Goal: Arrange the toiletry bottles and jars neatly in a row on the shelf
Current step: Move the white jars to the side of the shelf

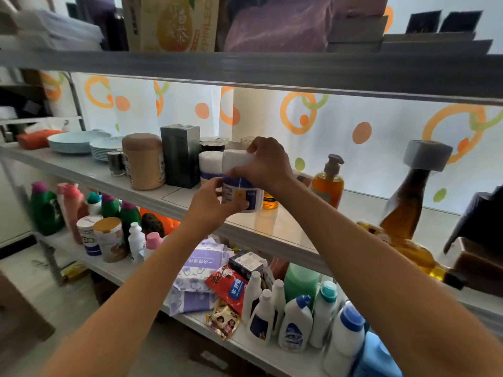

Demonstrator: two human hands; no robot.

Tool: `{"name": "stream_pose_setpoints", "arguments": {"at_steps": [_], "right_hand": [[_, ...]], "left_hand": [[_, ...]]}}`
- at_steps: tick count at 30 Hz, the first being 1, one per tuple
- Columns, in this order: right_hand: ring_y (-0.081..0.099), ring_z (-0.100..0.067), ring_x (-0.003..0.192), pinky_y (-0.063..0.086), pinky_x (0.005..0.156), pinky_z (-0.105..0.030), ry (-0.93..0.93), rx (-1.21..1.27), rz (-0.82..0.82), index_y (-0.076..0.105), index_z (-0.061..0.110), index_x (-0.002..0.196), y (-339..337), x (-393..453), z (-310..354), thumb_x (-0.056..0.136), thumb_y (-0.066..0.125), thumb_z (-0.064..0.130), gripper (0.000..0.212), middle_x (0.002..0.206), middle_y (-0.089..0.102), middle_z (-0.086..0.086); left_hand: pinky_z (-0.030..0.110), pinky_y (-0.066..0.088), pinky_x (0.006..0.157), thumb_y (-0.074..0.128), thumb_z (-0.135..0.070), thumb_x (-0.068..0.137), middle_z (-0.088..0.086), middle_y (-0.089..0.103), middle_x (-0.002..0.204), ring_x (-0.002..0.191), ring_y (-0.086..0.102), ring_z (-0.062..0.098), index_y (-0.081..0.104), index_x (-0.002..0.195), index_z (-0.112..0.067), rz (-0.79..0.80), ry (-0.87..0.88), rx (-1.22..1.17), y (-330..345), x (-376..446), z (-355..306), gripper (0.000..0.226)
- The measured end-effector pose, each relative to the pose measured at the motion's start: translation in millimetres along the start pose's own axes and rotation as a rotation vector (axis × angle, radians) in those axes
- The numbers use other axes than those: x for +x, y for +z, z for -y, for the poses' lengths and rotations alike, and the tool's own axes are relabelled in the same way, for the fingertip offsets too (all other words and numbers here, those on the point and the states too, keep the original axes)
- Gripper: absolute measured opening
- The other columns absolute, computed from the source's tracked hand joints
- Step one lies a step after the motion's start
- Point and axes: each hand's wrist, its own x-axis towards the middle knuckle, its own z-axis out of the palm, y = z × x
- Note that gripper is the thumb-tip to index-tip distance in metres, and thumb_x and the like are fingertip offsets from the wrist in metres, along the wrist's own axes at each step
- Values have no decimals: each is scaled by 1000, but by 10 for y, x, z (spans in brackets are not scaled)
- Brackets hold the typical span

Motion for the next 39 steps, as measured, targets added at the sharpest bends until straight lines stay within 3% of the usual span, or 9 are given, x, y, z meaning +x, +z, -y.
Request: {"name": "stream_pose_setpoints", "arguments": {"at_steps": [2, 4, 6, 10, 16, 20, 24, 30, 39], "right_hand": [[56, -17, 87, 39, 64, -26, -25, -55, -6, 61, 14, 101, 123, -9, 11, 55, 86, 54, 66, 97, 57, 1], [55, -19, 91, 38, 67, -27, -37, -96, -7, 59, 13, 108, 260, -8, 14, 57, 86, 54, 70, 102, 55, -1], [57, -23, 97, 43, 70, -30, -30, -110, -8, 56, 14, 114, 396, 11, 10, 56, 87, 53, 76, 110, 55, -4], [59, -26, 104, 53, 79, -36, 13, -145, -3, 57, 13, 117, 602, 70, -36, 57, 87, 54, 79, 117, 58, -6], [60, -26, 106, 52, 84, -36, -38, -296, -33, 54, 14, 123, 831, 118, -125, 69, 78, 59, 74, 119, 61, -7], [59, -27, 104, 50, 82, -36, -54, -288, -42, 58, 14, 119, 877, 178, -135, 80, 66, 58, 60, 115, 62, -8], [53, -28, 113, 45, 95, -39, -93, -326, 6, 62, 11, 119, 860, 211, -167, 94, 51, 45, 43, 118, 61, -11], [56, -31, 115, 52, 94, -38, -81, -167, 159, 45, 4, 133, 780, 222, -290, 84, 64, 9, 52, 128, 57, -17], [57, -30, 114, 52, 92, -40, -19, -34, 285, 46, 11, 136, 683, 379, -377, 89, 57, 12, 48, 132, 56, -14]], "left_hand": [[12, 42, 68, 85, -31, 68, -10, 57, 109, 95, 56, 9, 50, 126, -19, -36, -30, 30, 38, 28, 103, 69], [21, 49, 78, 88, -30, 65, -6, 62, 111, 97, 59, 13, 53, 124, -18, -86, -46, 46, 91, 59, 217, 69], [31, 52, 87, 88, -29, 64, -1, 65, 114, 101, 62, 18, 55, 122, -17, -127, -65, 51, 152, 88, 317, 68], [36, 50, 94, 88, -30, 65, 0, 65, 119, 107, 62, 22, 54, 121, -18, -166, -132, 69, 260, 175, 479, 66], [24, 41, 83, 87, -28, 66, 3, 68, 116, 105, 62, 22, 59, 117, -18, -234, -123, 123, 371, 253, 639, 59], [29, 46, 87, 85, -28, 70, 4, 67, 113, 103, 62, 23, 62, 114, -15, -260, -103, 143, 423, 324, 685, 51], [37, 50, 88, 78, -26, 79, 7, 67, 109, 98, 63, 25, 57, 109, -13, -283, -97, 172, 447, 434, 667, 39], [38, 49, 92, 70, -27, 86, 7, 70, 107, 94, 66, 26, 62, 110, -14, -241, -37, 271, 565, 616, 662, 29], [35, 53, 87, 66, -27, 89, 4, 71, 97, 86, 65, 22, 66, 104, -15, -187, -69, 313, 570, 782, 641, 19]]}}
